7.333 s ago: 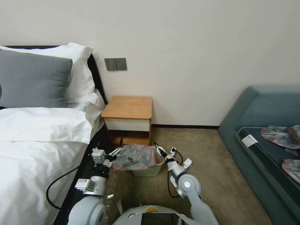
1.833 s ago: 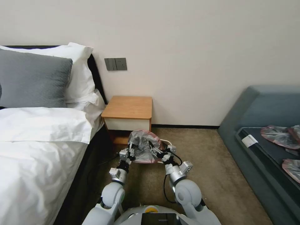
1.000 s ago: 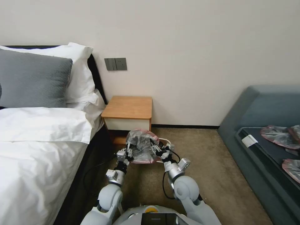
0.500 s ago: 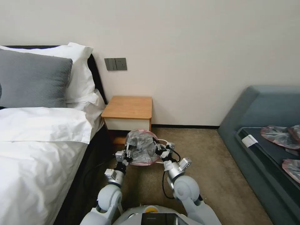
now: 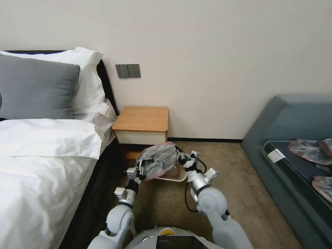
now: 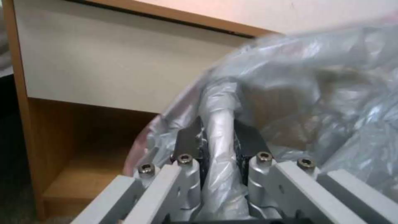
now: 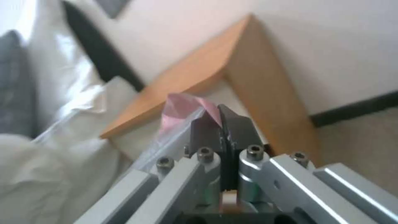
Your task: Pick up the garbage bag from the table and place it over the trash can.
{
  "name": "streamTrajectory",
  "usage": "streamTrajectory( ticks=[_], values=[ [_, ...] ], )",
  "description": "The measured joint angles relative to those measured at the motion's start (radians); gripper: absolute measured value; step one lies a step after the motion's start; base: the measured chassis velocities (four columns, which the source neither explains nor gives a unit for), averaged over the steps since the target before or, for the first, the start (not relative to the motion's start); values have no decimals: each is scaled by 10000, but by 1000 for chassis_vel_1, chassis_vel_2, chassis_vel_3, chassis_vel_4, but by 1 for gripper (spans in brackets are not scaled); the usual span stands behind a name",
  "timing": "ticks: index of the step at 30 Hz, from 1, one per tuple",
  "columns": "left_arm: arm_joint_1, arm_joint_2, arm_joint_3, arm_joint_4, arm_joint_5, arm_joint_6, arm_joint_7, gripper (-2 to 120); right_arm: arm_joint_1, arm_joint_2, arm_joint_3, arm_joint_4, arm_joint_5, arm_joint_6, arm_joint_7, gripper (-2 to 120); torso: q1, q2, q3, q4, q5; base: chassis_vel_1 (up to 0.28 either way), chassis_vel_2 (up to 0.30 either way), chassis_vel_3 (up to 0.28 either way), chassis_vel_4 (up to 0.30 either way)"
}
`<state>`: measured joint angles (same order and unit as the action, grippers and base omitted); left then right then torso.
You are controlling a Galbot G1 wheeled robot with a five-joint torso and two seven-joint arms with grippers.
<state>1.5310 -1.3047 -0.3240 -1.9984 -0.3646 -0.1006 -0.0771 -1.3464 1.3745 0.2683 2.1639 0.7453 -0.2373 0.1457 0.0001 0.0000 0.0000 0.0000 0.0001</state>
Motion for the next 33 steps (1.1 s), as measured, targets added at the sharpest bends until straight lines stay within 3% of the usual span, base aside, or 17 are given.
streamTrajectory(
  ticks=[3,8,25,33],
  values=[
    [-7,18,-182,-30,-403,-51,226,9,331,-275,331,-50,1109,-533,960,0,0,0,0,0,-1,0,0,0,0],
    [-57,29,-329,-117,-1063,-25,466,9,383,-400,702,-24,1847,-967,1482,0,0,0,0,0,0,0,0,0,0],
    [-211,-7,-552,-86,-2168,285,436,9,-541,-363,1309,1026,2724,-1499,1245,0,0,0,0,-1,-1,0,0,0,0],
    [-280,-6,-655,-71,-2279,306,403,9,-644,-298,1476,1191,2837,-1750,1226,25,-1,0,0,0,-1,0,0,0,0]
  ],
)
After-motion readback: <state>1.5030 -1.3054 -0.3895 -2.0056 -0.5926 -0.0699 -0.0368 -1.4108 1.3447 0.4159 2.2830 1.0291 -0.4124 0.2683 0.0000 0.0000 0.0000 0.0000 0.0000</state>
